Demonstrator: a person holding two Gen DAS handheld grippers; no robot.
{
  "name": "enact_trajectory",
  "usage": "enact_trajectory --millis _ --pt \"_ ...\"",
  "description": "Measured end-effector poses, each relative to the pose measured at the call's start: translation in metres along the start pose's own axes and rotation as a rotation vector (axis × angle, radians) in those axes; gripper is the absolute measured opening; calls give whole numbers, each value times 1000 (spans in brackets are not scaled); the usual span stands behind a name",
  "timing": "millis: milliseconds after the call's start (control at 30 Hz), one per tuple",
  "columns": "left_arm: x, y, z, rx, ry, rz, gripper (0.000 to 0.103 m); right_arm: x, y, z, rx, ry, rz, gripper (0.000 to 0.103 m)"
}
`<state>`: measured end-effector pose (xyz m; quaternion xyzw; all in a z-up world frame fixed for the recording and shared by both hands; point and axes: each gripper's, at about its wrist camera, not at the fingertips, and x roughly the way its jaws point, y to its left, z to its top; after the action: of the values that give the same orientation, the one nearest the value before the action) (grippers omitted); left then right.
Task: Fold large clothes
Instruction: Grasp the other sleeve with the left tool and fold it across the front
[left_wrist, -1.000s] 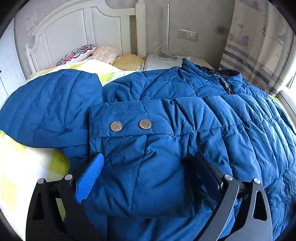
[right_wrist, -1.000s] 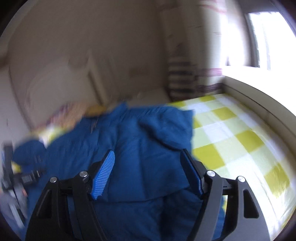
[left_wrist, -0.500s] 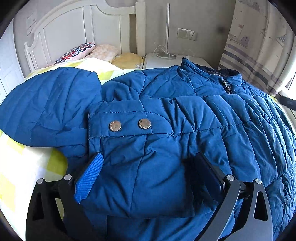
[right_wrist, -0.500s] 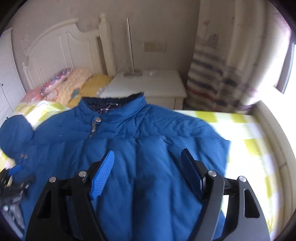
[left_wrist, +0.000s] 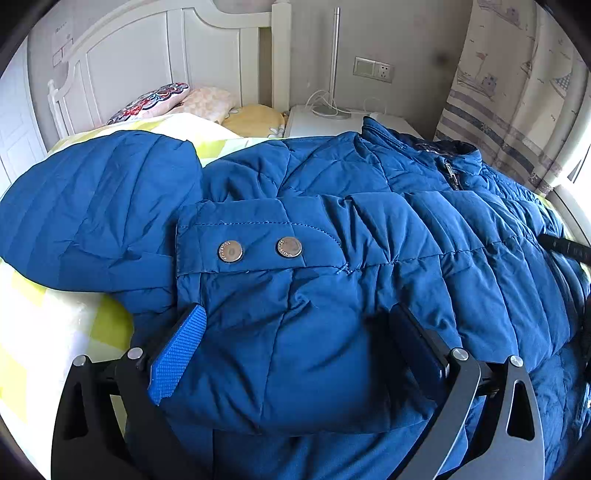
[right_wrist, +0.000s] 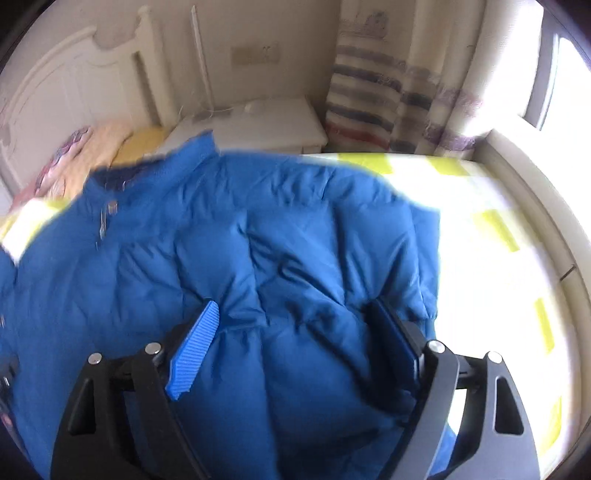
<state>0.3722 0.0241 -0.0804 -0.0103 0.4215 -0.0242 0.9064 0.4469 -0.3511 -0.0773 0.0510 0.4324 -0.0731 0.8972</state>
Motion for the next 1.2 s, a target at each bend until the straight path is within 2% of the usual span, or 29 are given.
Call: enact_trajectory --millis 67,100,133,167,233,267,333,367,400,467,567,733,767,800,867,933,967,1000,1067,1133,1200 --pt "-2 3 0 -14 -11 -22 97 -21 9 -5 -13 -36 -70 83" --pt "-4 6 0 -26 -21 -37 97 -38 17 -10 -19 -85 -63 83" --pt "-7 10 0 -47 -41 -61 97 -59 30 -17 -36 -148 -4 84" --pt "-12 15 -1 -72 -66 -86 97 -70 42 -23 -57 -168 35 87" --pt "-25 31 -2 -149 -139 -138 97 -79 73 -38 -146 -156 89 87" --pt "-31 40 -2 -194 -167 -137 97 -78 94 -49 -226 -139 104 87" --pt "-41 61 -1 -287 -203 -126 97 -68 120 -66 -348 -102 87 87" --pt "-47 71 -1 -327 -220 -123 97 -57 129 -74 -387 -78 51 90" --pt "-60 90 0 -393 -258 -122 97 -55 130 -76 -380 -85 45 94" --pt "-79 123 -1 -499 -308 -110 97 -50 116 -70 -307 -56 93 95" --pt "-94 200 -2 -697 -343 -105 97 -49 107 -71 -260 -37 135 96" --pt "-82 313 -2 -950 -329 -48 96 -54 114 -74 -280 -43 115 97" --pt "-76 332 -2 -996 -313 -52 95 -55 113 -75 -273 -41 123 97" --pt "-65 353 -1 -1043 -292 -92 90 -51 110 -73 -272 -39 127 97" --pt "-50 377 4 -1087 -269 -132 89 -49 110 -71 -272 -38 126 97" --pt "-40 387 16 -1084 -260 -135 78 -50 109 -72 -271 -38 129 97" --pt "-38 387 20 -1076 -271 -149 38 -49 109 -71 -269 -37 131 97" --pt "-33 387 23 -1078 -271 -214 16 -49 109 -70 -267 -37 135 97" --pt "-40 376 27 -1080 -312 -212 9 -49 107 -70 -264 -41 138 97" --pt "-65 340 42 -967 -408 -209 7 -51 105 -70 -256 -50 149 96" --pt "-85 296 57 -851 -452 -233 7 -56 98 -69 -216 -80 179 90"
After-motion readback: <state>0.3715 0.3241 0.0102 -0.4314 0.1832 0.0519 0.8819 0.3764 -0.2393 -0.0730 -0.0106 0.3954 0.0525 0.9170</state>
